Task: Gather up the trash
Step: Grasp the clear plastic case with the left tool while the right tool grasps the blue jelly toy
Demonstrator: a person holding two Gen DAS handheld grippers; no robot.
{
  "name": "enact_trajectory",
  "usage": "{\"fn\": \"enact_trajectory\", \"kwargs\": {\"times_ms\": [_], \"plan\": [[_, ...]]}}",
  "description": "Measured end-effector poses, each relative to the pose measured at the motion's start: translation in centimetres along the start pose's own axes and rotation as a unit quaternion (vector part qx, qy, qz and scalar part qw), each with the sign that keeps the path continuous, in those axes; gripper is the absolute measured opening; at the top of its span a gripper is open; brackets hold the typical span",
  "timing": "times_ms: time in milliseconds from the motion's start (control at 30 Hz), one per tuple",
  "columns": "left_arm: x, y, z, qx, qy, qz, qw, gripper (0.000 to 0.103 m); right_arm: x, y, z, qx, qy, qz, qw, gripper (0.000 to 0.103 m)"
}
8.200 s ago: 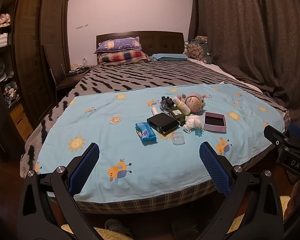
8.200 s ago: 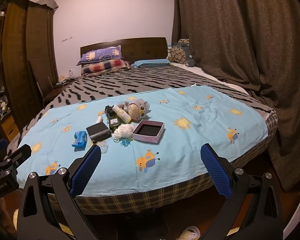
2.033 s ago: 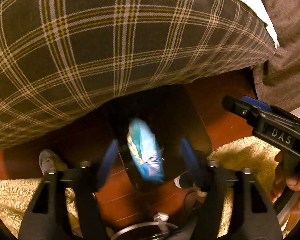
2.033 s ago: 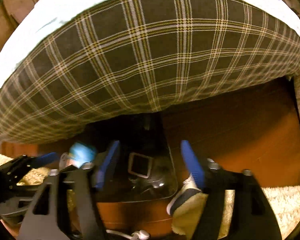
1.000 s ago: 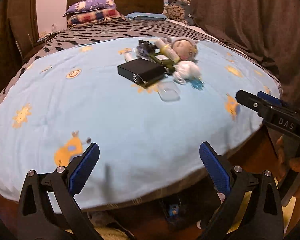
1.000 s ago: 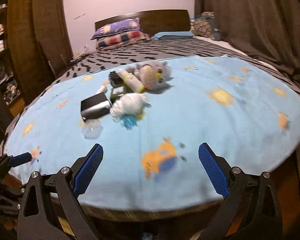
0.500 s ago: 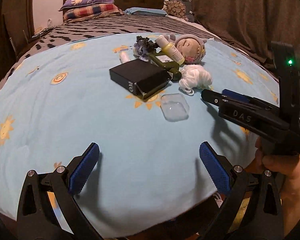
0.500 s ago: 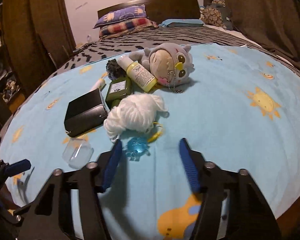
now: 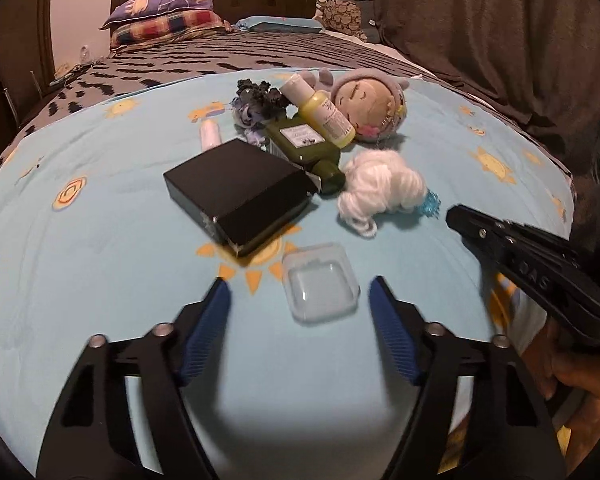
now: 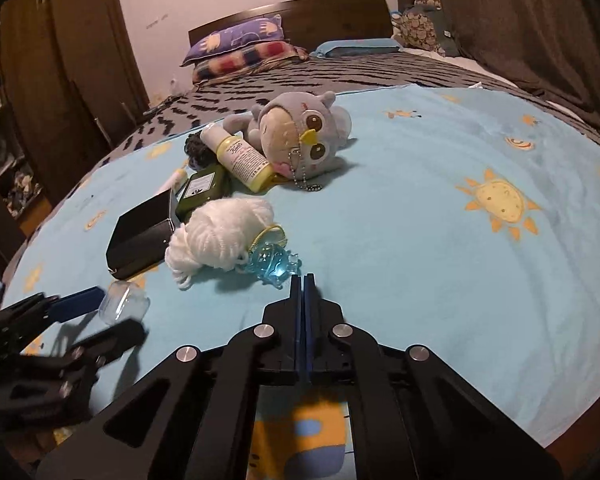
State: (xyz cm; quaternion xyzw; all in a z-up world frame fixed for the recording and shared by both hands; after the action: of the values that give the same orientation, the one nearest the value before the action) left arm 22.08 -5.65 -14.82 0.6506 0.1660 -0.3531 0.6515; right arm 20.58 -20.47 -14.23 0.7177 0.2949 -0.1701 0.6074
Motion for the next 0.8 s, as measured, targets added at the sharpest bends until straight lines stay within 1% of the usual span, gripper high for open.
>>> {"fn": "enact_trajectory", "kwargs": {"times_ms": [33, 67, 100, 133, 200, 433, 633, 700, 800], "plan": [[0.2, 0.2, 0.0, -0.002, -0.001, 0.001, 1.0, 0.055, 0.0, 0.1, 0.1, 0.001, 0.0, -0.001, 1.0, 0.003], [0.4, 0.4, -0.1, -0.005, -0.002, 0.001, 1.0, 0.052, 0.0, 0.1, 0.0, 0.002, 0.001, 0.0, 1.0, 0.004], [0.6, 0.6, -0.2, -0.006, -0.003, 0.001, 1.0, 0.042, 0.1, 0.1, 0.0, 0.002, 0.0, 0.0, 1.0, 0.004], [0.7, 0.7, -0.2, -0.008, -0.003, 0.002, 1.0, 0.037, 0.1, 0.1, -0.1, 0.0, -0.001, -0.002, 1.0, 0.005], [1.0, 0.8, -0.5, -0.014, -0.007, 0.002, 0.9999, 0.037, 0.2, 0.2, -0.4, -0.005, 0.0, -0.003, 1.0, 0.007], [1.2, 0.9, -0.6, -0.011, -0.011, 0.004, 0.9999, 0.037, 0.6, 0.2, -1.4, -0.031, -0.008, -0.007, 0.999, 0.007], [1.3, 0.7, -0.8, -0.01, -0.02, 0.006, 0.9997, 0.037, 0.8, 0.3, -1.5, -0.022, -0.003, -0.011, 1.0, 0.008], [1.3, 0.7, -0.8, -0.01, -0.021, 0.006, 0.9997, 0.037, 0.6, 0.2, -1.3, -0.02, -0.001, -0.013, 1.0, 0.01], [1.4, 0.7, -0.8, -0.008, -0.02, 0.008, 0.9997, 0.037, 0.1, -0.1, -1.2, -0.013, 0.008, -0.011, 1.0, 0.021]]}}
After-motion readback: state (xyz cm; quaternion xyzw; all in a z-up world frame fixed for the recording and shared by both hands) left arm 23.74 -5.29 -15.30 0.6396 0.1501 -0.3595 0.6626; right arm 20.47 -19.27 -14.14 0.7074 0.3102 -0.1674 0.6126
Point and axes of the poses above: each gripper's, at about its wrist camera, not at the fingertips, and x roughly the way its jaws point, z to its right, y to its top, the point moved 3 cm from there along x, roughly the way its jaws point, and after that the axes turned 5 degrees about z, right-handed, at the moved point
